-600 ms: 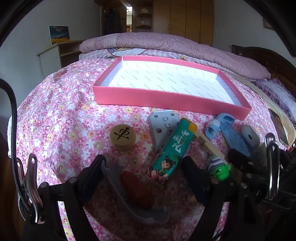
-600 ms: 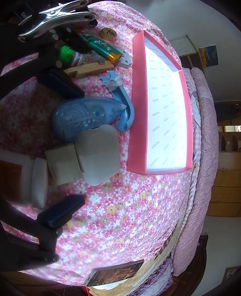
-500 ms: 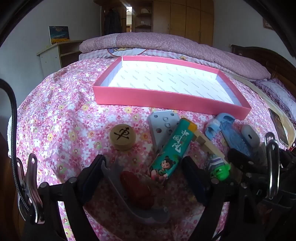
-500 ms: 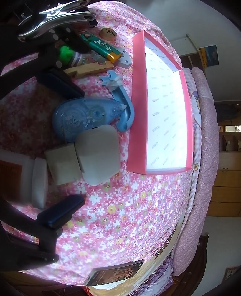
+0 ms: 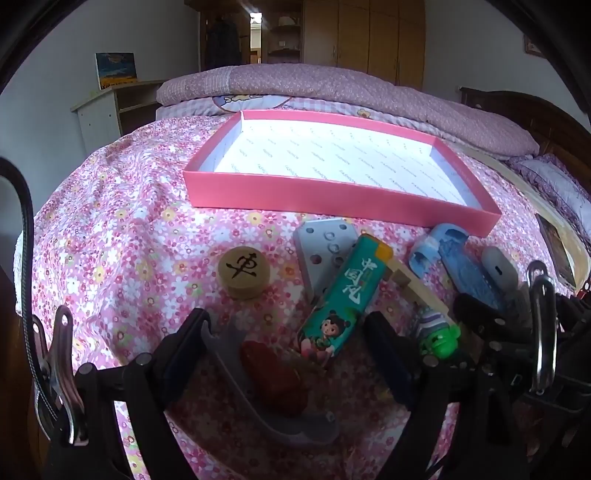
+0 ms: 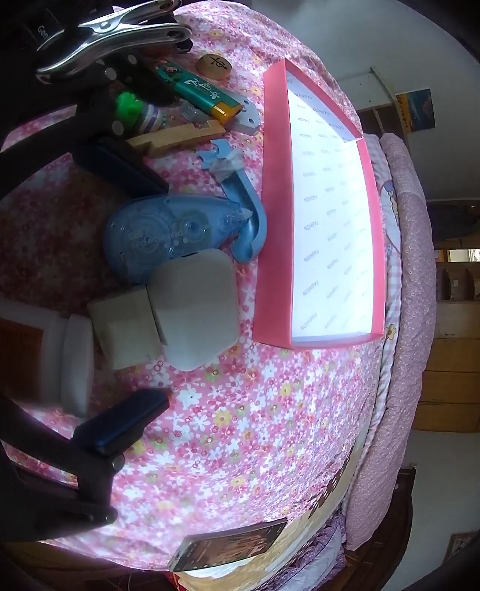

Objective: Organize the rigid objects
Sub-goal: 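Move both tools toward the items in front of the pink box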

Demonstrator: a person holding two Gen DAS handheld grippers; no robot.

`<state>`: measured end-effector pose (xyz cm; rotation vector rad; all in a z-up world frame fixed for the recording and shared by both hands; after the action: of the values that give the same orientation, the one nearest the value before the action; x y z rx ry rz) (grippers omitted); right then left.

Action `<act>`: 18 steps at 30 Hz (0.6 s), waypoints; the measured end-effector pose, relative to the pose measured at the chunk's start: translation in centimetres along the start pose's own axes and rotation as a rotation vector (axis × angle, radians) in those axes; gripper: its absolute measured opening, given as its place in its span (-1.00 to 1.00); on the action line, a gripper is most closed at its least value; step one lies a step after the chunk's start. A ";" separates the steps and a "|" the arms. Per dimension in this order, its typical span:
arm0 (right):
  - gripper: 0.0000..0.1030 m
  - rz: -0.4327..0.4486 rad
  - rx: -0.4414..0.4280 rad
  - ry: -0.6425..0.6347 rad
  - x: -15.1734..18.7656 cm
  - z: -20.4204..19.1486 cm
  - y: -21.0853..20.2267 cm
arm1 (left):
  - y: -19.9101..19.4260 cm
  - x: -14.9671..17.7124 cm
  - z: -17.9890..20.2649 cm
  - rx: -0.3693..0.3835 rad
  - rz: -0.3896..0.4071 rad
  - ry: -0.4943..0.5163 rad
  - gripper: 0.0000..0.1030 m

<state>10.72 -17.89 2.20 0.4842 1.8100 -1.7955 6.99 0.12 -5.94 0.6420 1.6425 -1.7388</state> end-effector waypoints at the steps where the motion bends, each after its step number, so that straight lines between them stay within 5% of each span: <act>1: 1.00 0.000 -0.002 -0.001 -0.1 0.0 0.1 | 0.0 0.0 0.0 0.000 -0.001 -0.001 0.73; 18: 1.00 0.006 -0.059 -0.034 0.9 -0.1 -1.1 | 0.0 -0.1 0.1 0.010 -0.015 0.001 0.77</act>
<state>9.33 -17.93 2.55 0.4336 1.8313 -1.7302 7.13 0.03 -5.86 0.6371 1.6447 -1.7581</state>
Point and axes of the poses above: each gripper's, at about its wrist camera, not at the fingertips, and y roughly the way its jaws point, z to its right, x to its underside, the point moved 9 cm from there along y, roughly the way its jaws point, and after that the axes turned 6 degrees about -y, right-handed, at the moved point
